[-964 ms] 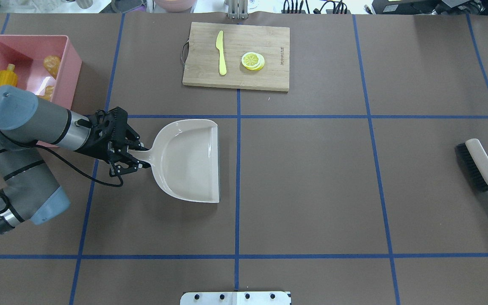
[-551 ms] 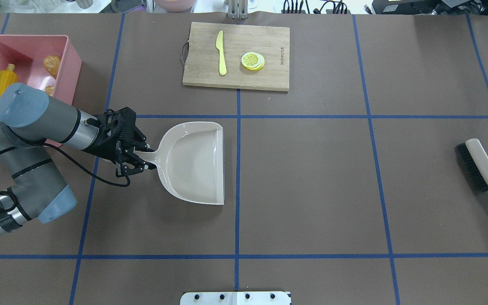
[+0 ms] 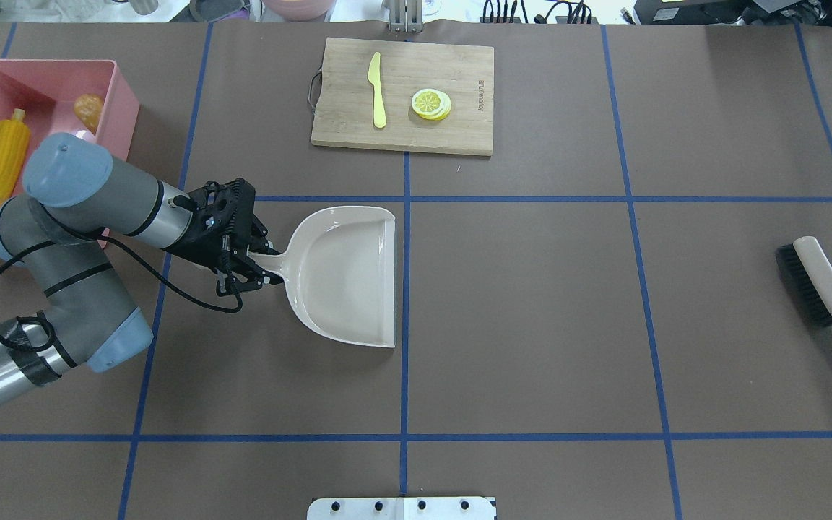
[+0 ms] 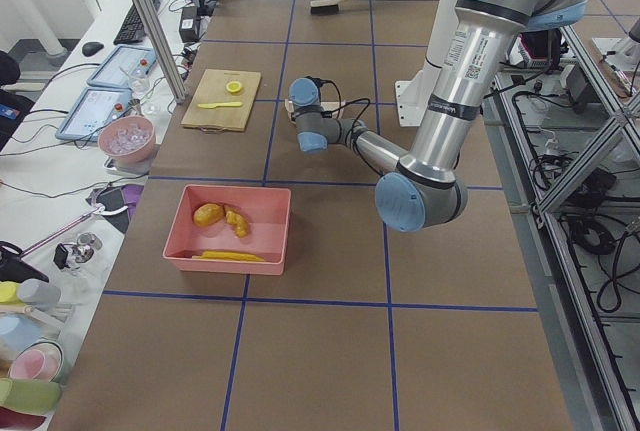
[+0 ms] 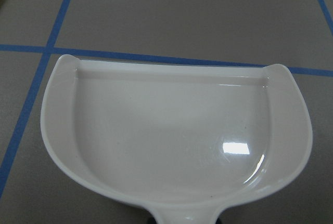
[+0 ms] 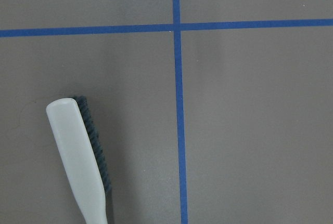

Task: Sweep and dump trash into bin
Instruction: 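Set the white dustpan flat on the table beside the bin with the left gripper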

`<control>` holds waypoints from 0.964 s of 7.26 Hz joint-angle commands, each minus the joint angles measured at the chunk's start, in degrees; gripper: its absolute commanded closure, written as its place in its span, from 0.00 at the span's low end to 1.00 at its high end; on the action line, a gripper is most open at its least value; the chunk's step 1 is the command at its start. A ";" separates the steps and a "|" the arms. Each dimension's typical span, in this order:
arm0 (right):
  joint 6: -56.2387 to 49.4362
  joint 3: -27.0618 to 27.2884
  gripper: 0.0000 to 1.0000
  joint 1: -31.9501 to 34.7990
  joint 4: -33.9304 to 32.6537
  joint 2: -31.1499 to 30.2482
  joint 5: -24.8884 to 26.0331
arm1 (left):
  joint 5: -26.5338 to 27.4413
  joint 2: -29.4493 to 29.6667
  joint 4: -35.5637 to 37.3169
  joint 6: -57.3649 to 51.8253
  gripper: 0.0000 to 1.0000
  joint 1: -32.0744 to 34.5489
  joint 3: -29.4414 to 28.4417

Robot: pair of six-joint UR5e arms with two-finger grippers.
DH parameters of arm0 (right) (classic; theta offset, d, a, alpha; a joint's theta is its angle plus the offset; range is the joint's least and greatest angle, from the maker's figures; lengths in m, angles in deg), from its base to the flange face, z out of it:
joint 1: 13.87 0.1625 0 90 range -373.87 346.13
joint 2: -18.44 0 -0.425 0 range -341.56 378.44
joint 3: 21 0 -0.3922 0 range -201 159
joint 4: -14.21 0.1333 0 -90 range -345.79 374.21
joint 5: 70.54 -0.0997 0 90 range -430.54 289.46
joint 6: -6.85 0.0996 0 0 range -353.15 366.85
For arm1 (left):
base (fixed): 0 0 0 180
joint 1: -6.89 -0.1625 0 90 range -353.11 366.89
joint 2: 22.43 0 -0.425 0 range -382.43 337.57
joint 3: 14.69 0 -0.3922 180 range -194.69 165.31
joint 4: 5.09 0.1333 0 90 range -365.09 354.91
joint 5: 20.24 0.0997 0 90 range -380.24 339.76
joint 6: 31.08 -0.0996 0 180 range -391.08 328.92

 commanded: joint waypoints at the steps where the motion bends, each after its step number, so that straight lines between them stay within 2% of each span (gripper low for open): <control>1: -0.01 -0.08 0.00 0.00 -0.05 -0.04 0.06 | 0.08 0.17 0.04 -1.91 1.00 0.00 -0.67; 6: -0.01 0.01 0.00 0.00 0.04 0.05 -0.03 | 0.08 0.17 0.04 -1.91 1.00 -0.09 -0.76; 7: -0.01 -0.07 0.00 0.00 0.04 0.05 -0.03 | 0.08 0.08 0.13 -1.82 0.80 -0.09 -0.76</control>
